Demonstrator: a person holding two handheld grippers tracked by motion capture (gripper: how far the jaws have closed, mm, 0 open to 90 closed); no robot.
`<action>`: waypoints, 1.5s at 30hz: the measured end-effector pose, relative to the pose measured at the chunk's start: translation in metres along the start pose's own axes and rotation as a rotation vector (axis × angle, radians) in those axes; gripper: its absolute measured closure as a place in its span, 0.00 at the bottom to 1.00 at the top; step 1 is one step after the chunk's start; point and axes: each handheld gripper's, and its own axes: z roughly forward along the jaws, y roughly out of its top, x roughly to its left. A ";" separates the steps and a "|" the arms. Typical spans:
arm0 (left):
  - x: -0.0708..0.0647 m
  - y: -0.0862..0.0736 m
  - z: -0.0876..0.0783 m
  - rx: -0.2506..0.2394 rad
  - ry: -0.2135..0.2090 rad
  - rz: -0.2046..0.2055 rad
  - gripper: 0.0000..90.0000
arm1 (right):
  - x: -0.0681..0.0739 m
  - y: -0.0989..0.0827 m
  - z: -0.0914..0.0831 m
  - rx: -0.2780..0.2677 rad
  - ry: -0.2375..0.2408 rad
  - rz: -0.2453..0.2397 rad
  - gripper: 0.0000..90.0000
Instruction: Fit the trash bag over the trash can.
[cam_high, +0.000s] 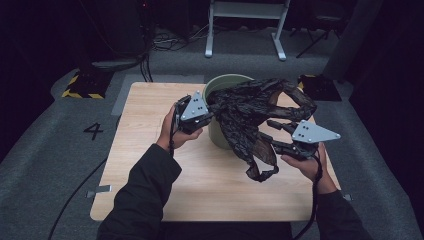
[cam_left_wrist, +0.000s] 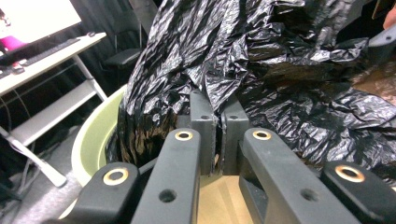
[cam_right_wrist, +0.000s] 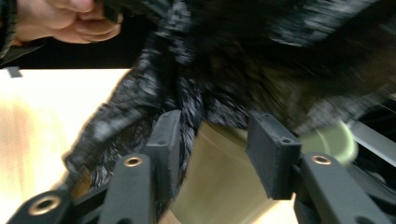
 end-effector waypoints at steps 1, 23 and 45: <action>0.000 -0.002 0.000 0.001 0.001 -0.004 0.97 | -0.002 -0.001 -0.001 0.002 -0.016 0.023 0.53; 0.001 -0.015 0.002 -0.028 -0.032 -0.031 0.96 | -0.046 0.001 0.060 0.036 -0.088 0.268 0.75; 0.071 -0.042 0.009 -0.017 0.109 -0.248 0.96 | -0.089 -0.018 0.049 0.171 -0.321 0.273 1.00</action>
